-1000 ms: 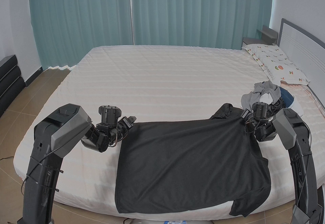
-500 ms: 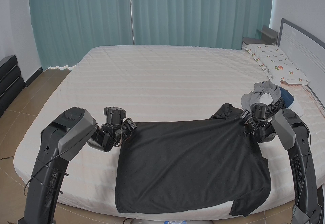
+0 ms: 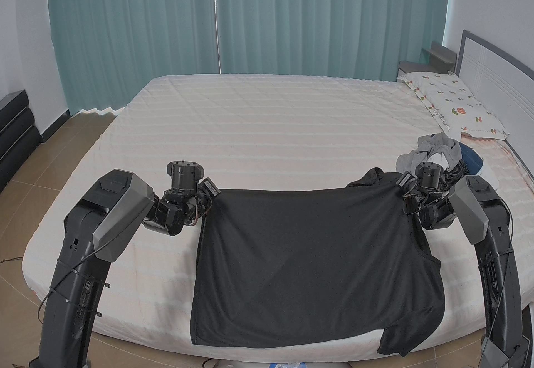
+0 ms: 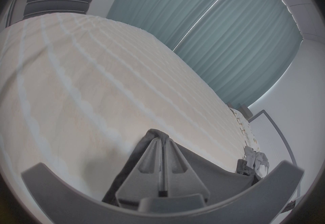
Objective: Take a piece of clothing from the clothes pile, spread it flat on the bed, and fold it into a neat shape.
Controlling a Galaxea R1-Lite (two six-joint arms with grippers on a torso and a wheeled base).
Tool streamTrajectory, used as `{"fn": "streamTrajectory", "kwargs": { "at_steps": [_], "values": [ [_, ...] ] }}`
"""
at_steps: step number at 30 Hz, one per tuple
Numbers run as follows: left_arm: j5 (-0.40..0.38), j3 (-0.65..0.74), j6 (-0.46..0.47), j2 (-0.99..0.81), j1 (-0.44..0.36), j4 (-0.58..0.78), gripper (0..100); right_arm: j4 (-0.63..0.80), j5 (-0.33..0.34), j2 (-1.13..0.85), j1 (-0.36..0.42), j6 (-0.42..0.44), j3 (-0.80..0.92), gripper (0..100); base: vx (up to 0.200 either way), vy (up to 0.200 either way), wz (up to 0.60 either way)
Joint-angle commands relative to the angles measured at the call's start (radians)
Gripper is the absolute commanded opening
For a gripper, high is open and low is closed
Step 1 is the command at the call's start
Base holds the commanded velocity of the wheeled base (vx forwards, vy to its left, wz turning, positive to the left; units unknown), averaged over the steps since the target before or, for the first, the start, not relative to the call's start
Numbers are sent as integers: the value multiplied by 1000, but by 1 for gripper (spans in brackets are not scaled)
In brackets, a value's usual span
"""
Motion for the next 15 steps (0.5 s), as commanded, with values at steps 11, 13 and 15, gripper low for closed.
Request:
{"fn": "streamTrajectory", "kwargs": {
  "at_steps": [11,13,15],
  "values": [
    [6,-297,2,76,32,177,0,5,21,58,-1,-1,-113,0,0,0,0],
    [6,-297,2,90,32,179,0,7,17,69,-1,-1,-132,0,0,0,0],
    [6,-297,2,107,32,177,0,8,15,70,-1,-2,-133,0,0,0,0]
  ]
}}
